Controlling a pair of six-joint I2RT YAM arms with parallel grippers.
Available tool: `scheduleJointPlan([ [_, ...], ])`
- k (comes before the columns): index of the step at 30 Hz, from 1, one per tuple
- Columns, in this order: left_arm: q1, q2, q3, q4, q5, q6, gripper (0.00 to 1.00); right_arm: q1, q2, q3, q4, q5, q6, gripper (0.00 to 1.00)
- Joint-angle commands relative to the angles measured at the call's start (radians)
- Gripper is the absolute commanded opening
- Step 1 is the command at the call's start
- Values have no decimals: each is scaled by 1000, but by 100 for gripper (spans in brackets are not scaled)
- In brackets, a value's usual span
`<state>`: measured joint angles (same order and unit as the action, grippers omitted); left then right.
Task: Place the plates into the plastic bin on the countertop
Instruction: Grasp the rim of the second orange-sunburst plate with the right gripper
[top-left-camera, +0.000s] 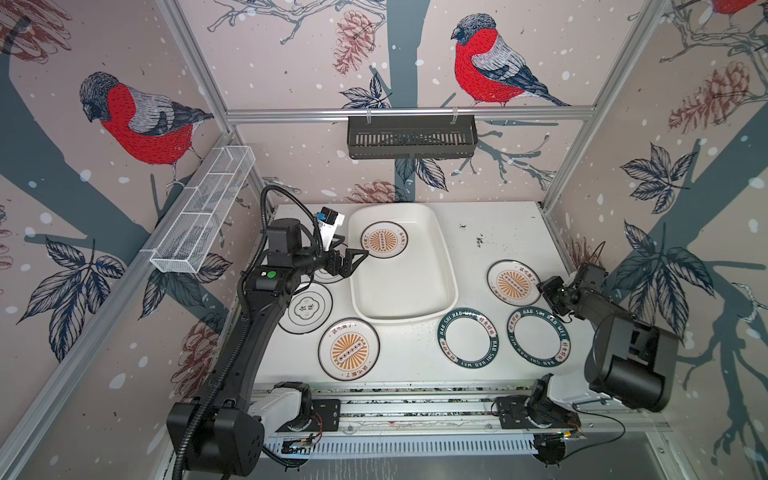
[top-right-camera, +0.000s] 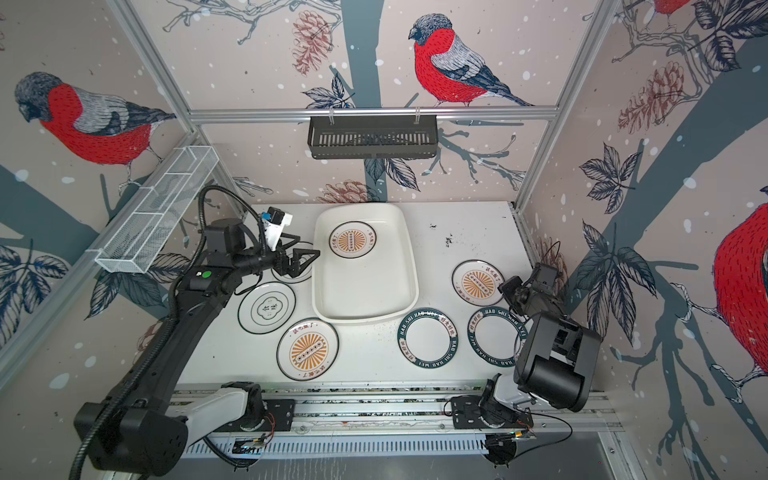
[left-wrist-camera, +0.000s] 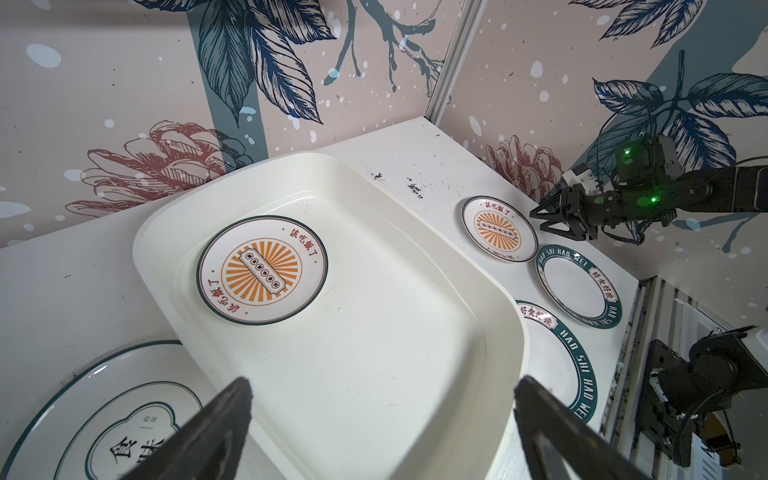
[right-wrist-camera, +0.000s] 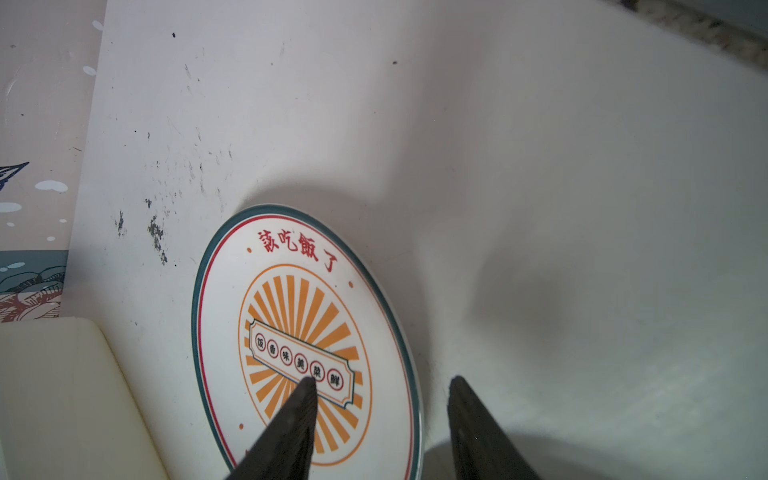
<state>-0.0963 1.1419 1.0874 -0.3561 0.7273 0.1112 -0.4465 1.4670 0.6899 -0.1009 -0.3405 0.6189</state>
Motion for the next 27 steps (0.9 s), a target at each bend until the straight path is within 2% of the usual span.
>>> scheduleJointPlan([
  [1, -2, -4, 2, 1, -14, -8, 97, 0, 13, 9, 12, -17, -28, 52],
  [16, -2, 8, 3, -11, -26, 0, 97, 3, 90, 6, 87, -92, -16, 50],
  [27, -2, 39, 6, -16, -37, 12, 97, 16, 147, -23, 219, -214, 5, 45],
])
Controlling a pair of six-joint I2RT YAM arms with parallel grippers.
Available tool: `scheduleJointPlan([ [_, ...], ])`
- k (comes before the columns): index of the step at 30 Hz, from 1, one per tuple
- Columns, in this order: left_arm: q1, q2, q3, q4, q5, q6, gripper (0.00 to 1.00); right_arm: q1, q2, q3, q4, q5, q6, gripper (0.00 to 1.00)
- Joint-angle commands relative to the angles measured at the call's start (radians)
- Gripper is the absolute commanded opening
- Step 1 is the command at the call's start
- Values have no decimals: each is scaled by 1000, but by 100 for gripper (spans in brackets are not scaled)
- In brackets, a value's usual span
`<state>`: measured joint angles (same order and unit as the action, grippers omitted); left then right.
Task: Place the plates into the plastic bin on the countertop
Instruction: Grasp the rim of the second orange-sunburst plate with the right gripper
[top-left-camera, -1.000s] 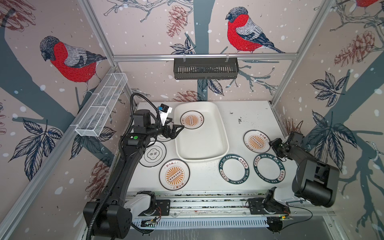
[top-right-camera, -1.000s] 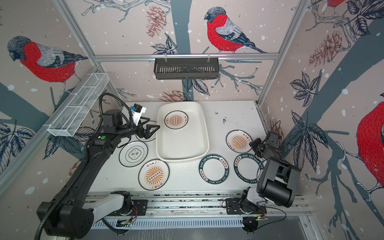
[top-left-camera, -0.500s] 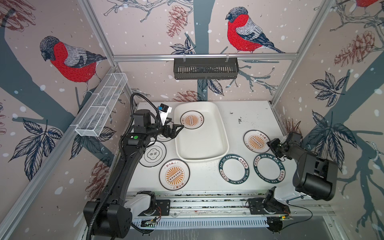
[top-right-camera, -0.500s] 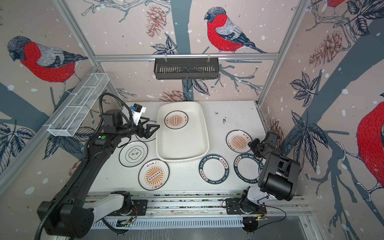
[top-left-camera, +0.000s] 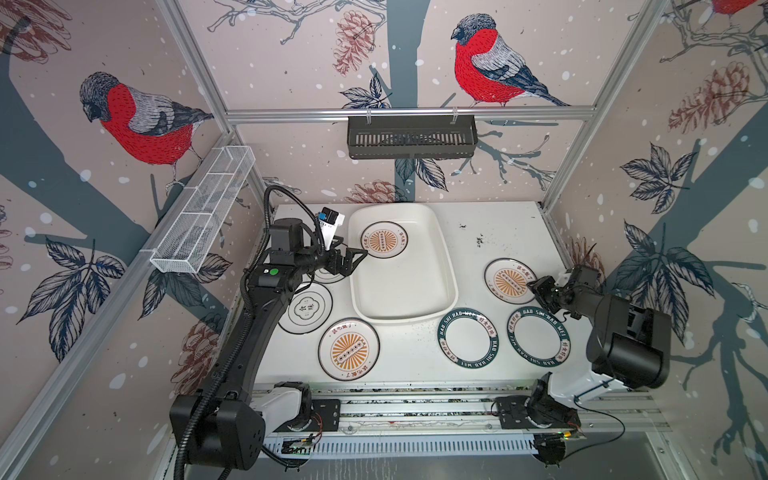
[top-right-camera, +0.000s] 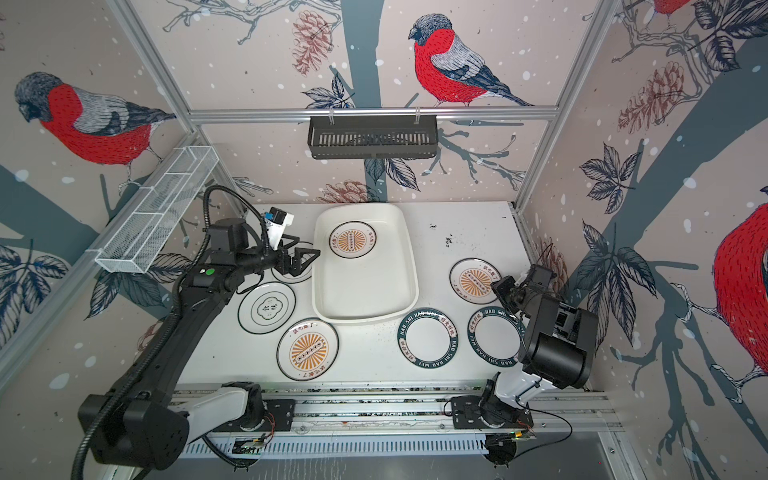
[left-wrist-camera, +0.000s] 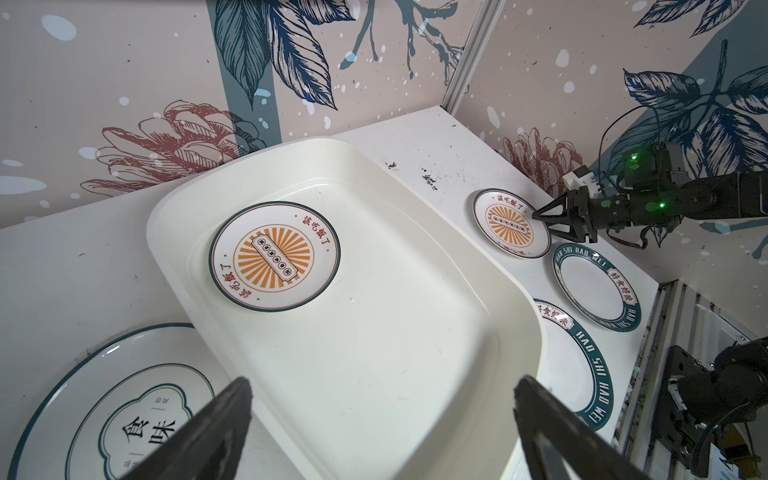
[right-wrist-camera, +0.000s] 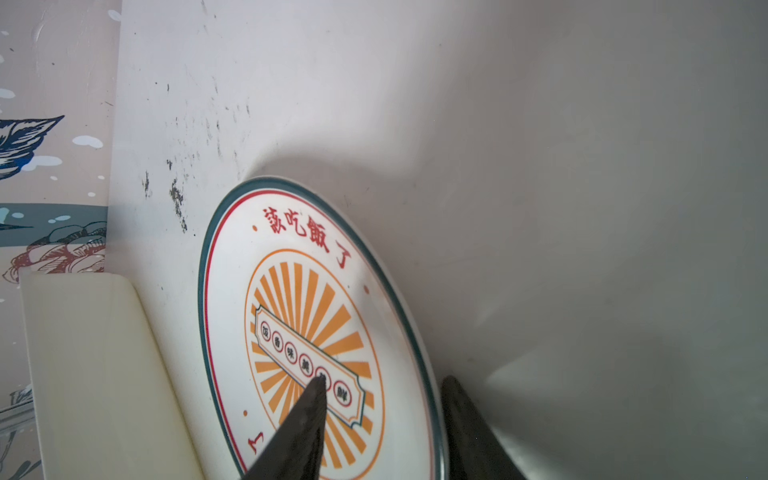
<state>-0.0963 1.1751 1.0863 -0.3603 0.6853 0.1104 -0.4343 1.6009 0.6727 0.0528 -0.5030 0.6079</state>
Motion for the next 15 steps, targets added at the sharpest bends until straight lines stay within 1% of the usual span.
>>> scheduleJointPlan([
  [1, -2, 8, 11, -16, 6, 12, 97, 5, 22, -9, 80, -67, 19, 45],
  [7, -2, 21, 27, -31, -2, 18, 97, 6, 60, -35, 183, -144, 38, 38],
  [12, -1, 26, 24, -30, -4, 18, 97, 6, 89, -32, 219, -184, 41, 37],
  [15, -2, 30, 12, -13, 15, 7, 97, 7, 109, -34, 256, -208, 53, 34],
])
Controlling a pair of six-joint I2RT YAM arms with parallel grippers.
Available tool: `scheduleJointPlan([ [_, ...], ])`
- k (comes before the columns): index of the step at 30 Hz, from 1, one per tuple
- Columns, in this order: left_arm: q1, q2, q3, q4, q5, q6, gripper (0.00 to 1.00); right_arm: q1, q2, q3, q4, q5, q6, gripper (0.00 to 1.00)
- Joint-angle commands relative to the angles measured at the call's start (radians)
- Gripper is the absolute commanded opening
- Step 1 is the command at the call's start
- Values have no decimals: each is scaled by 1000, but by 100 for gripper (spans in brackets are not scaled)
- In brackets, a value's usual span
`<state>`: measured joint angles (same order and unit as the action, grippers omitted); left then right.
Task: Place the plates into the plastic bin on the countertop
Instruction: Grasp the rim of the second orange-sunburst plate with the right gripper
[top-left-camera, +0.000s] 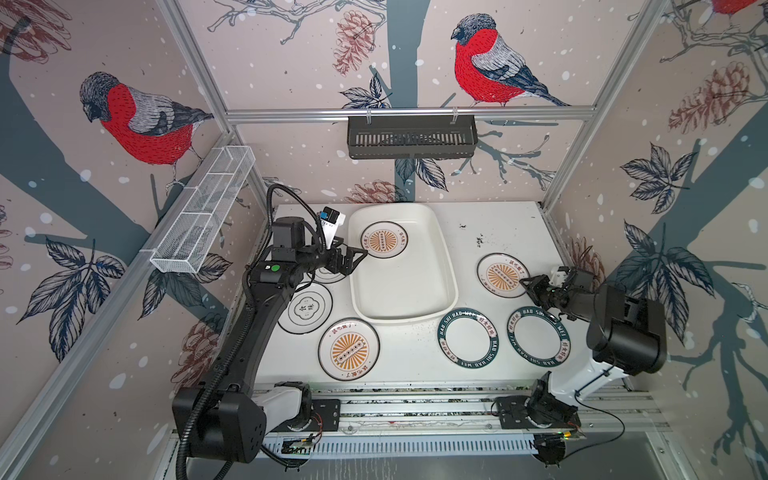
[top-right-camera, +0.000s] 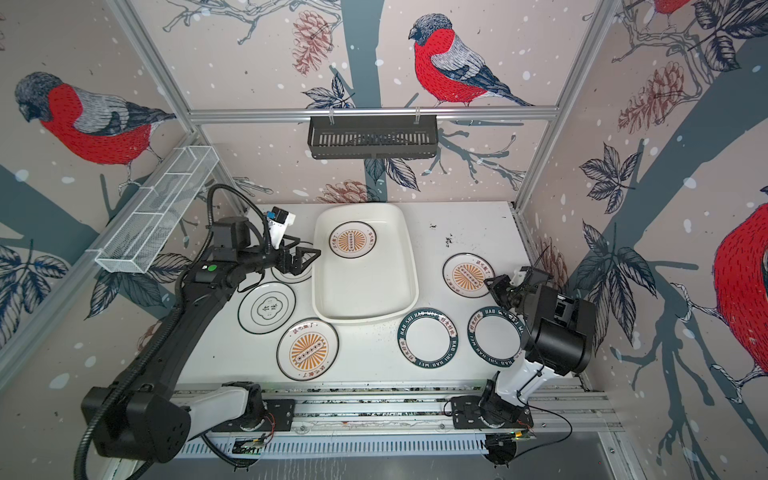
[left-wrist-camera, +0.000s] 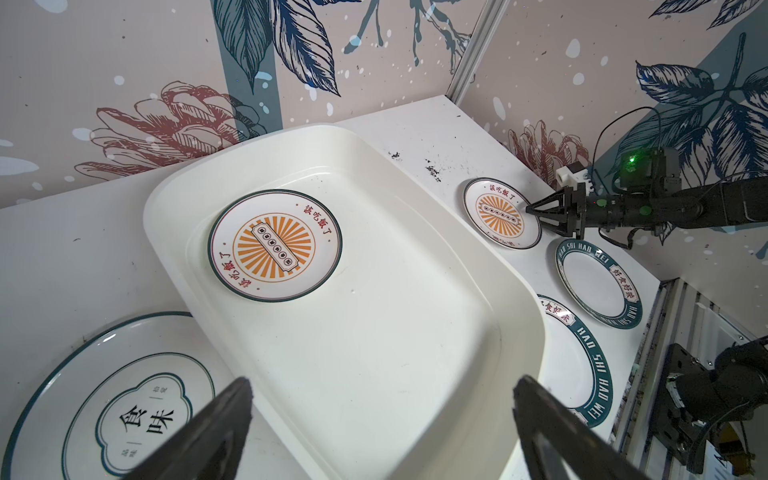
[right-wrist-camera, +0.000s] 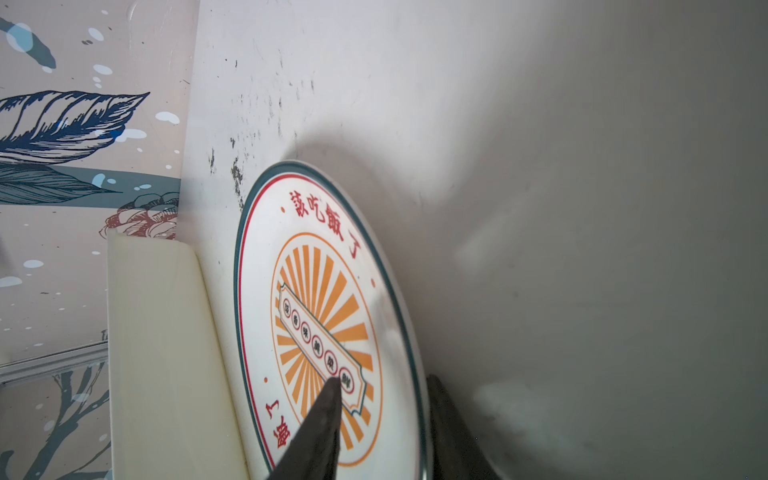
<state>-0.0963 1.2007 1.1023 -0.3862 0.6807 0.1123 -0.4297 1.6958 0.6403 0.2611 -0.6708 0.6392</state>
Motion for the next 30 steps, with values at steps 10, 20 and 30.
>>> scheduleJointPlan([
  [10, -2, 10, -11, 15, 14, 7, 97, 8, 75, 9, 113, -68, 50, 30],
  [20, -2, 9, -13, 16, 20, 4, 97, 15, 117, 35, 131, -78, 55, 24],
  [30, -2, 2, -19, 17, 28, 3, 97, 27, 142, 72, 127, -72, 62, 23],
])
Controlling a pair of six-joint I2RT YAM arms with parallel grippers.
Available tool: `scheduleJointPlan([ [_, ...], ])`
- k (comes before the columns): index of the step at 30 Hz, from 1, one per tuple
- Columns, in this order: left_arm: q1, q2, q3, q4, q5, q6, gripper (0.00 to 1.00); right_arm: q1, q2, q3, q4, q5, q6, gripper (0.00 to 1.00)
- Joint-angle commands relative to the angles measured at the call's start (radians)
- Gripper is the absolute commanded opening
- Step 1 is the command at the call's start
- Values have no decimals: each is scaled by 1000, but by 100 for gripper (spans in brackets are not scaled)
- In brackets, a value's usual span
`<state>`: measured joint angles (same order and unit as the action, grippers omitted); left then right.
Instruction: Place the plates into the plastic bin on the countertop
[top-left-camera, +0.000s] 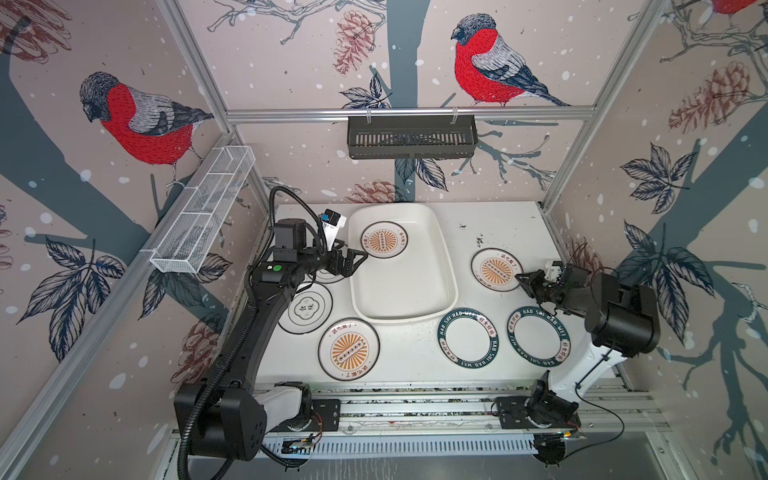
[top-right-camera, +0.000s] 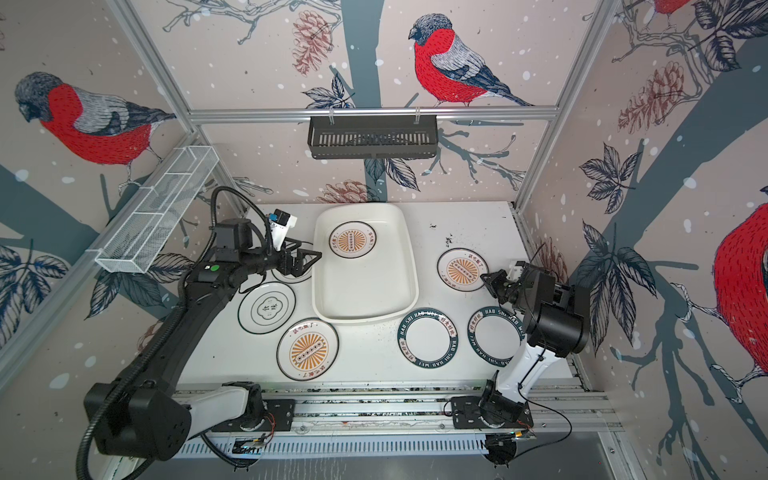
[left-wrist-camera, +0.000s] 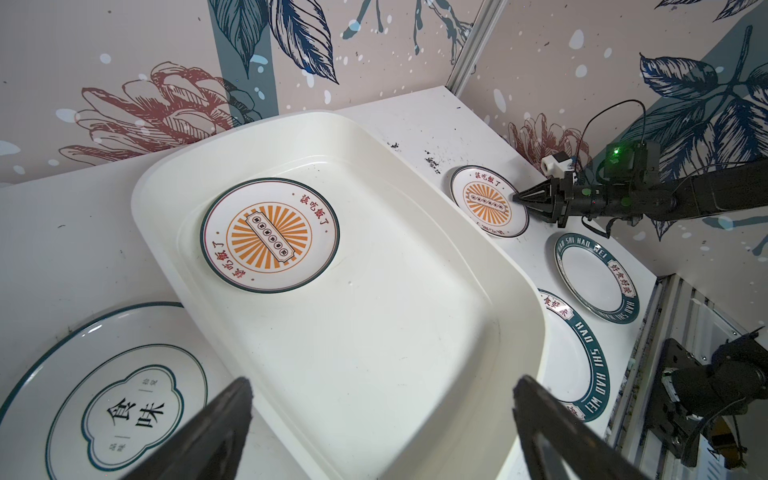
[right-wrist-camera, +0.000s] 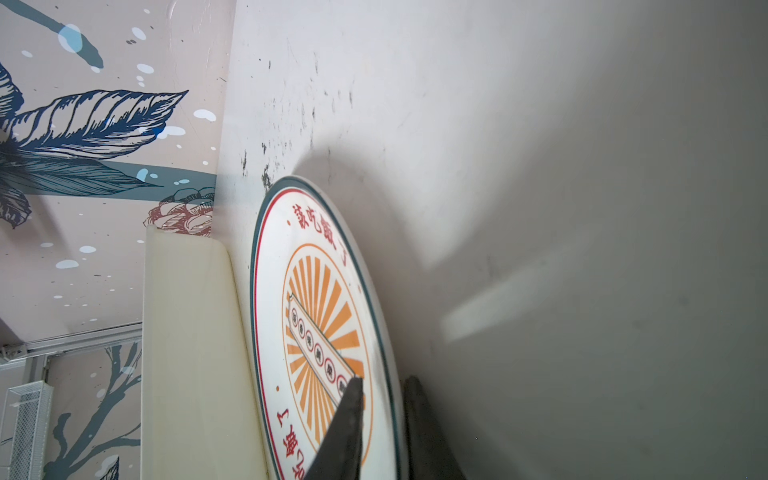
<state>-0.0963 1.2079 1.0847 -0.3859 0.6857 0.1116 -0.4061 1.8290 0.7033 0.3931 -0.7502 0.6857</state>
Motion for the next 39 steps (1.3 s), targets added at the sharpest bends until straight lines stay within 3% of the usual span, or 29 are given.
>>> scheduleJointPlan([
  [1, -2, -6, -3, 16, 23, 4, 97, 5, 11, 13, -6, 8, 15, 23],
  [19, -3, -16, -18, 25, 34, 3, 97, 11, 51, 84, -87, -13, -29, 21],
  [27, -2, -19, -23, 27, 35, 3, 97, 30, 70, 140, -169, 3, -80, 24],
  [39, -2, -25, -34, 38, 52, -9, 97, 36, 78, 150, -176, 2, -75, 13],
])
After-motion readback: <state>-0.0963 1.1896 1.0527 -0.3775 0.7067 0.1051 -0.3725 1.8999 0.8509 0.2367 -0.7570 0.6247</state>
